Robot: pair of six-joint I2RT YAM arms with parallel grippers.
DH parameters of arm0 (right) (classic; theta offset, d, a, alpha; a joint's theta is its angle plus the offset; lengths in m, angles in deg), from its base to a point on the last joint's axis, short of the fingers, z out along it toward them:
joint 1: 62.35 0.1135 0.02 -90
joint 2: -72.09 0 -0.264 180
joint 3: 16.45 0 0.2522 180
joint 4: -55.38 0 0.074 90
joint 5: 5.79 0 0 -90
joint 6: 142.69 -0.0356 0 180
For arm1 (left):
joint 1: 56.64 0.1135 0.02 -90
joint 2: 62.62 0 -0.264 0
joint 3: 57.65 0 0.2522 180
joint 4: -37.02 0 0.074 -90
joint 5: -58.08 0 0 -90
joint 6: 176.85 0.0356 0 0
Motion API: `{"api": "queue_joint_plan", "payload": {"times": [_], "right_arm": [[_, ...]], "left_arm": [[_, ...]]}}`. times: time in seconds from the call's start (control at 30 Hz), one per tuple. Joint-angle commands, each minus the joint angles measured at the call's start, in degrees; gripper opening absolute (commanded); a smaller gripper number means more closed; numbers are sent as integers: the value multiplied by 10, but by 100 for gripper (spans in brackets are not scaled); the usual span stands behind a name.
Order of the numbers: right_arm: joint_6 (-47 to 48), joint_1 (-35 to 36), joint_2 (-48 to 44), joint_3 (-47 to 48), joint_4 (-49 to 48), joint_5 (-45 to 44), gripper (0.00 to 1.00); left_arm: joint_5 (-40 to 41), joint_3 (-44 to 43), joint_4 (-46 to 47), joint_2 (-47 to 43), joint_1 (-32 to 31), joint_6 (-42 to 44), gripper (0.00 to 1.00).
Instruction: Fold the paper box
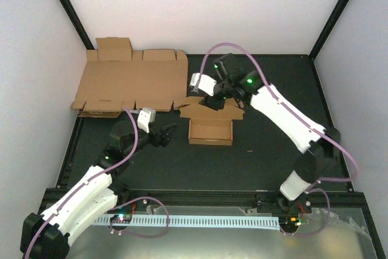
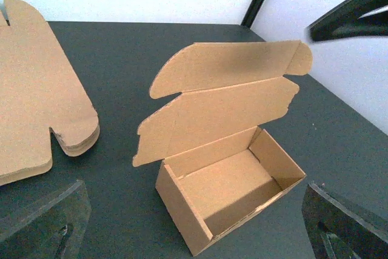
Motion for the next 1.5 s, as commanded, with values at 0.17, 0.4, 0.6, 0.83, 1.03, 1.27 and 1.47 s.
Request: {"api": "queue_joint_plan", "payload": {"times": [0.17, 0.4, 0.6, 0.83, 1.03, 1.27, 1.47], "right_arm": [[-214, -74, -273, -327, -344, 79, 75], [-325, -126, -426, -552, -466, 64, 78], [-434, -143, -516, -665, -529, -34, 100], [-485, -195, -509, -717, -582, 28, 99], [-566, -253, -447, -772, -747, 111, 98], [-528, -260, -381, -745, -759, 147, 95], [-512, -261, -352, -722, -747, 140, 95]], "left_arm": [[-16, -15, 14, 31, 3, 32, 99], [3, -38, 2, 69, 4, 59, 99], [33, -77, -7, 128, 8, 47, 99], [27, -104, -4, 183, 28, 47, 99], [-28, -101, 50, 228, 57, 43, 99], [-94, -119, 93, 284, 73, 59, 99], [-121, -154, 82, 331, 73, 74, 95]]}}
